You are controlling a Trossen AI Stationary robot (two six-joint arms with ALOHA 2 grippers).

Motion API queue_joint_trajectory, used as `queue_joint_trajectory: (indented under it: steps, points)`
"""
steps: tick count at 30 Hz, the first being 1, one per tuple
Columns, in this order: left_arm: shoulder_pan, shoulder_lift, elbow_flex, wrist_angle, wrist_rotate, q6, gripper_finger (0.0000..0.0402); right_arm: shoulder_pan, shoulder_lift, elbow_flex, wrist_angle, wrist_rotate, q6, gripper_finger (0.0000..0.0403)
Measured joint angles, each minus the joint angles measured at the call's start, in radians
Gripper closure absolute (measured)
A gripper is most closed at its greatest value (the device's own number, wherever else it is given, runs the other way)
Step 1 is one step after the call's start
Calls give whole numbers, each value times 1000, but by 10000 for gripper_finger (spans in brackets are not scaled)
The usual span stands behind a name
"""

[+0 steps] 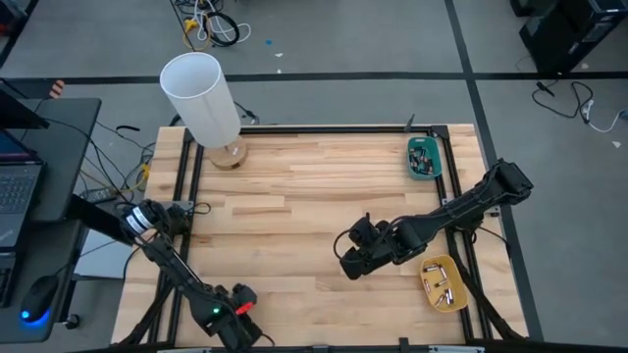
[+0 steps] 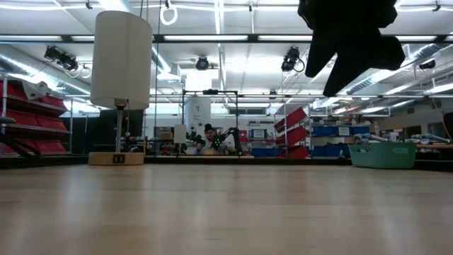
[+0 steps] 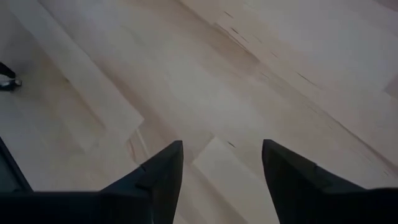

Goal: Sort batteries
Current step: Put the silver battery into the yellow bin

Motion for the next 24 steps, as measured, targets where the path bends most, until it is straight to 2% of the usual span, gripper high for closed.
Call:
queue_joint_trajectory:
  steps: [5,11,14,16,21,24]
  points:
    - [5,12,0,-23,-26,48,369,0,0,0,1,-1,-5,211]
    - [17,5,4,-64,-52,75,370,1,0,0,17,-8,-5,215]
    - [21,-6,35,-146,-138,103,362,4,0,0,83,-9,2,216]
    - [30,-19,56,-184,-204,115,361,5,1,0,168,-5,22,216]
    - [72,-108,103,-136,-351,261,362,5,2,0,449,29,-3,216]
    - [98,-169,108,-12,-451,398,362,5,2,0,620,50,-57,216]
